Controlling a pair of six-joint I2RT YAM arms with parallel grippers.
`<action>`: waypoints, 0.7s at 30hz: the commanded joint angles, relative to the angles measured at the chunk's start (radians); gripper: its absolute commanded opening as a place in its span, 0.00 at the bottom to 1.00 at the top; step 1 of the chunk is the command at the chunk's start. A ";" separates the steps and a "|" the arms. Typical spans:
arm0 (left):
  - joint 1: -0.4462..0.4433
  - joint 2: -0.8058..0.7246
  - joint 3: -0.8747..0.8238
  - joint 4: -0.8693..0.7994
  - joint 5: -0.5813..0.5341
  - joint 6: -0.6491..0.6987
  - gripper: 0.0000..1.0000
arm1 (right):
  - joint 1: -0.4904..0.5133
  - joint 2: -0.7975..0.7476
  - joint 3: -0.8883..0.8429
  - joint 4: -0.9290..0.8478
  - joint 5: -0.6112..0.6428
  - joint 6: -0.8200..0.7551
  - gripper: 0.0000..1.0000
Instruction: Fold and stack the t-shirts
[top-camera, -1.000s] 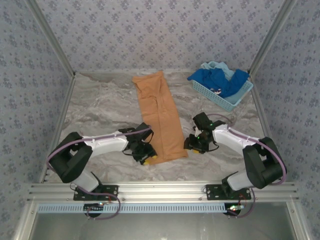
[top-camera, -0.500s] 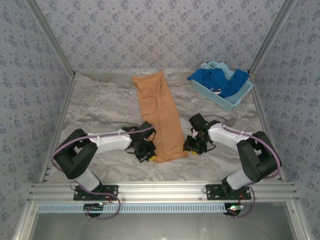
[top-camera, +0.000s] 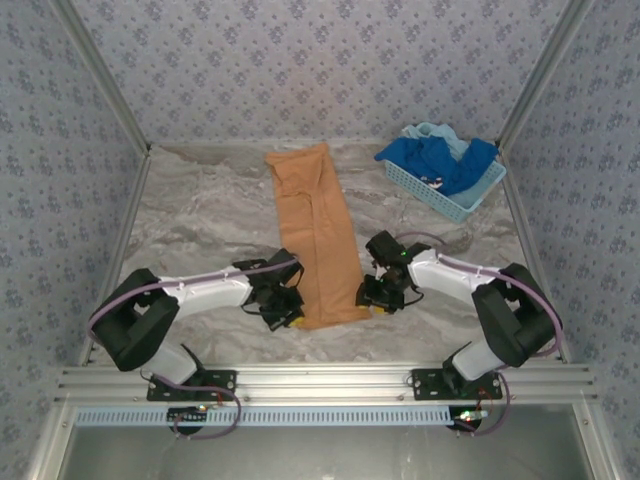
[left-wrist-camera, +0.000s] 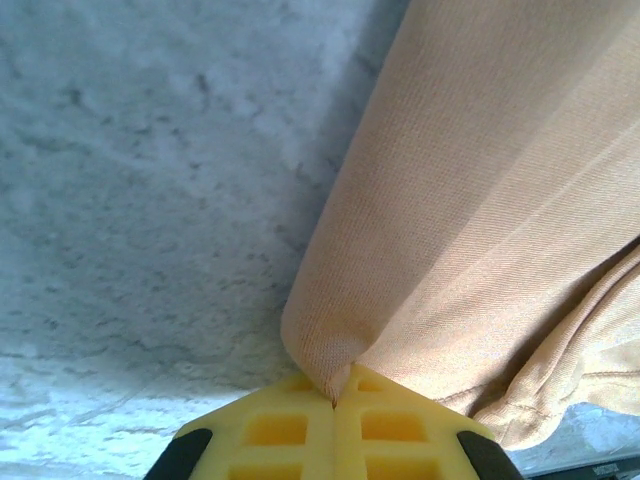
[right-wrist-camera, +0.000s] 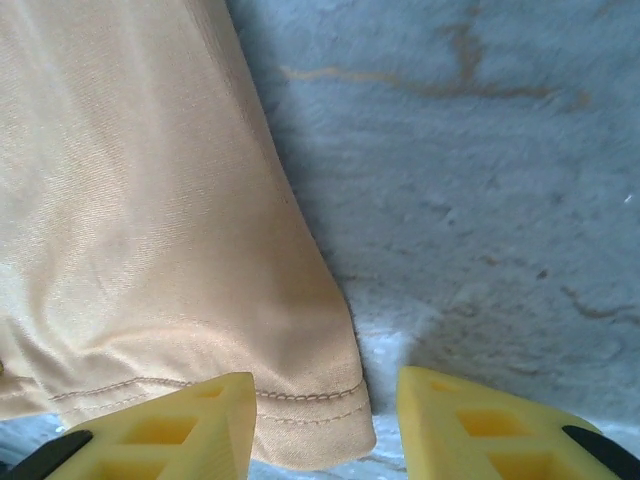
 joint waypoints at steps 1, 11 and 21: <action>-0.006 -0.034 -0.019 -0.085 -0.013 -0.079 0.00 | 0.016 -0.026 0.014 -0.034 -0.028 0.054 0.44; -0.006 -0.033 -0.025 -0.079 -0.004 -0.070 0.00 | 0.048 0.024 0.000 -0.002 -0.047 0.092 0.41; -0.015 -0.069 -0.034 -0.074 0.031 -0.034 0.00 | 0.061 0.004 -0.004 0.004 -0.027 0.110 0.02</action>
